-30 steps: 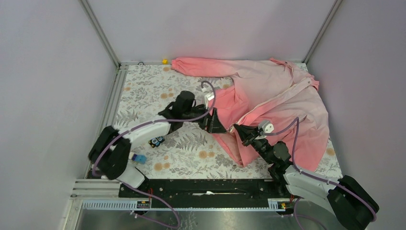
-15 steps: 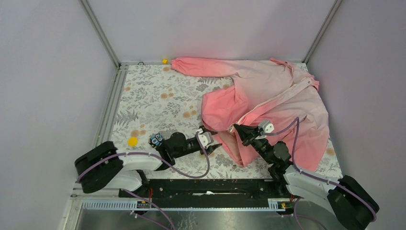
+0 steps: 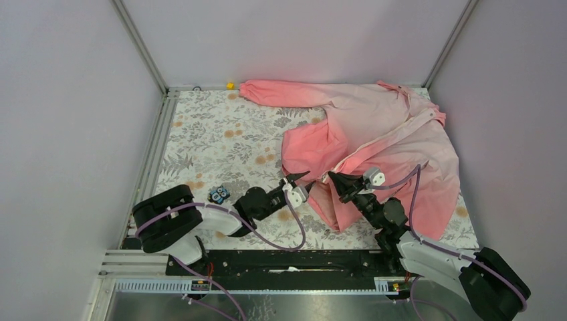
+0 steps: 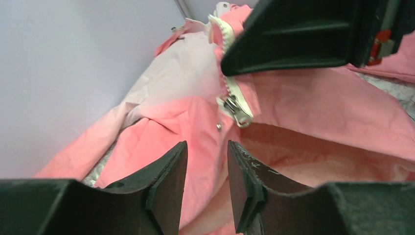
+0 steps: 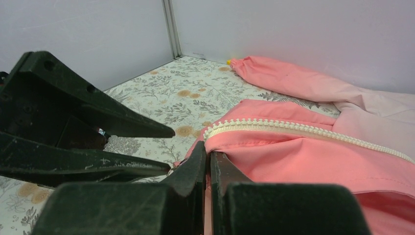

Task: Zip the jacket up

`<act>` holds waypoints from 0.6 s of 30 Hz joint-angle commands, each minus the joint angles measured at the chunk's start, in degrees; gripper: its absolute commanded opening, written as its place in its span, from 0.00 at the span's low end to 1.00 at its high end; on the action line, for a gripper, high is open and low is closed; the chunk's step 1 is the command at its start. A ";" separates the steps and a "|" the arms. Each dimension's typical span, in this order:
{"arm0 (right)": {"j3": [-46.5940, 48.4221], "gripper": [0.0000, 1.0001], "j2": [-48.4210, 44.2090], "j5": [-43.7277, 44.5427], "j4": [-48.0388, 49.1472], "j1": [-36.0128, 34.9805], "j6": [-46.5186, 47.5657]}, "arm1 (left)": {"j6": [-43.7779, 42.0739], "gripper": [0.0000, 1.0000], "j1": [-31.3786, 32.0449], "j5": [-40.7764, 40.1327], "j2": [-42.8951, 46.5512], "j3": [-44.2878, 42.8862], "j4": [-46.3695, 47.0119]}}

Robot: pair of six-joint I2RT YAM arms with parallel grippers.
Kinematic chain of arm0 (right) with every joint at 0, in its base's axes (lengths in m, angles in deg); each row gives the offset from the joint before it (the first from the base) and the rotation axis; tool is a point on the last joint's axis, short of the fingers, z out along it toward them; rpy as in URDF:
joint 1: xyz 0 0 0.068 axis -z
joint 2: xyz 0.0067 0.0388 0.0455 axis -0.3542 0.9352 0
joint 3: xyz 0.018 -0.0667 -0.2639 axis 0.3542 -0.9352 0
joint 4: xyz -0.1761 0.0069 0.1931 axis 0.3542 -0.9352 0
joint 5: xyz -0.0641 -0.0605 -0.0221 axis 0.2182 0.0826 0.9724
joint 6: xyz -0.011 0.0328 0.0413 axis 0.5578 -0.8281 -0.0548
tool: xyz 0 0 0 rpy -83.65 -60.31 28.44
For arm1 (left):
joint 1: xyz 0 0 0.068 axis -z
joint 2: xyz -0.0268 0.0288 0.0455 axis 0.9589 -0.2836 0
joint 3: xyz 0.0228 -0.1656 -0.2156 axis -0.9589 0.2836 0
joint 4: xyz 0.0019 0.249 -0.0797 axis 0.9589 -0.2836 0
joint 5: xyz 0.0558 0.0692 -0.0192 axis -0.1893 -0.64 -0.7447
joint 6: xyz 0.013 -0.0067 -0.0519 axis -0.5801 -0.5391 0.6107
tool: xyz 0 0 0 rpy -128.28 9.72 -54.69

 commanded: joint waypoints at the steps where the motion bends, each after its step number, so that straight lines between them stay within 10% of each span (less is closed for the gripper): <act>1: -9.16 0.00 0.15 -0.12 5.72 0.03 0.18 | -1.15 0.42 0.42 -2.20 -0.05 -2.37 5.98; 18: -9.44 0.00 -0.72 0.16 5.61 0.07 -0.04 | -3.83 0.41 0.61 3.52 -1.61 -4.85 -1.89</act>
